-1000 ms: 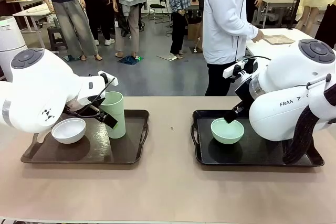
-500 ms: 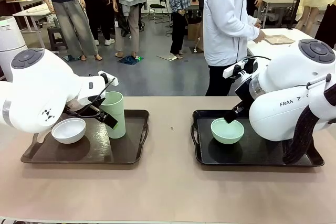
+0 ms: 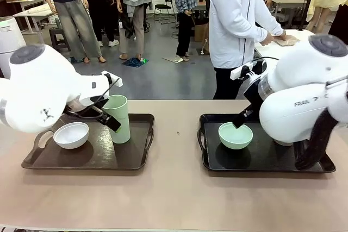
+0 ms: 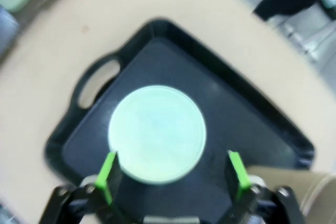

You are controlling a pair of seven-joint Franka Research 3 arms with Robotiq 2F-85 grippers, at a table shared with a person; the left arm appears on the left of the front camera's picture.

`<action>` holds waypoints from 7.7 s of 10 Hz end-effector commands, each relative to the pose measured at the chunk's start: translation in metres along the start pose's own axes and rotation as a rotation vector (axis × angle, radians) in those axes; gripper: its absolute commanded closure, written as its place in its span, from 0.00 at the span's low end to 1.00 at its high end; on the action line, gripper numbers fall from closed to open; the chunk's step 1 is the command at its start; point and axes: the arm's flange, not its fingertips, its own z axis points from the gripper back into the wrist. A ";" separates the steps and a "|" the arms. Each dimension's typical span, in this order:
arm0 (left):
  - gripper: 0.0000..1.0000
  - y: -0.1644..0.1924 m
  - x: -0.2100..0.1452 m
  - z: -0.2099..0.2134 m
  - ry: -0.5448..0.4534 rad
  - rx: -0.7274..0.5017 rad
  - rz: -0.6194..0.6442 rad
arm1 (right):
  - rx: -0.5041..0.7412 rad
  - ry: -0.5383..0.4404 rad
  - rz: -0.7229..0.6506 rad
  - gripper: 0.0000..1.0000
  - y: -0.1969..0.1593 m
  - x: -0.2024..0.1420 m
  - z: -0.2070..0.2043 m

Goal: Set up a tray with a mat and arrange the tableware.
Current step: Pick up the Picnic Bowl and Reusable plastic cup from the Handle tray in front of the human's position and hold them in the air.

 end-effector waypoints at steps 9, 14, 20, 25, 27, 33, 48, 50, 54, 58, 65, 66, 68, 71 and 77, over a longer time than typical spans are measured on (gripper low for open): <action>0.00 -0.010 -0.052 0.095 0.374 -0.061 0.130 | -0.044 0.405 -0.312 0.00 -0.025 -0.066 0.097; 0.00 0.042 -0.122 0.145 -0.124 -0.735 0.241 | 0.866 0.202 -0.576 0.00 -0.157 -0.144 0.149; 0.00 0.094 -0.081 0.146 -0.229 -0.880 0.433 | 0.899 0.056 -0.632 0.00 -0.179 -0.178 0.134; 0.00 0.099 -0.099 0.079 0.016 -1.036 0.835 | 1.119 0.155 -0.814 0.00 -0.155 -0.172 0.091; 0.00 0.101 -0.109 0.074 0.009 -1.035 0.778 | 1.135 0.179 -0.778 0.00 -0.143 -0.171 0.086; 0.00 0.101 -0.109 0.074 0.009 -1.035 0.778 | 1.127 0.160 -0.779 0.00 -0.151 -0.174 0.086; 0.00 0.101 -0.109 0.074 0.009 -1.035 0.778 | 1.127 0.160 -0.779 0.00 -0.151 -0.174 0.086; 0.00 0.101 -0.109 0.074 0.009 -1.035 0.778 | 1.127 0.160 -0.779 0.00 -0.151 -0.174 0.086; 0.00 0.101 -0.109 0.074 0.009 -1.035 0.778 | 1.127 0.160 -0.779 0.00 -0.151 -0.174 0.086; 0.00 0.101 -0.109 0.074 0.009 -1.035 0.778 | 1.127 0.160 -0.779 0.00 -0.151 -0.174 0.086; 0.00 0.101 -0.109 0.074 0.009 -1.035 0.778 | 1.127 0.160 -0.779 0.00 -0.151 -0.174 0.086; 0.00 0.101 -0.109 0.074 0.009 -1.035 0.778 | 1.127 0.160 -0.779 0.00 -0.151 -0.174 0.086; 0.00 0.101 -0.109 0.074 0.009 -1.035 0.778 | 1.127 0.160 -0.779 0.00 -0.151 -0.174 0.086; 0.00 0.101 -0.109 0.074 0.009 -1.035 0.778 | 1.127 0.160 -0.779 0.00 -0.151 -0.174 0.086; 0.00 0.101 -0.109 0.074 0.009 -1.035 0.778 | 1.127 0.160 -0.779 0.00 -0.151 -0.174 0.086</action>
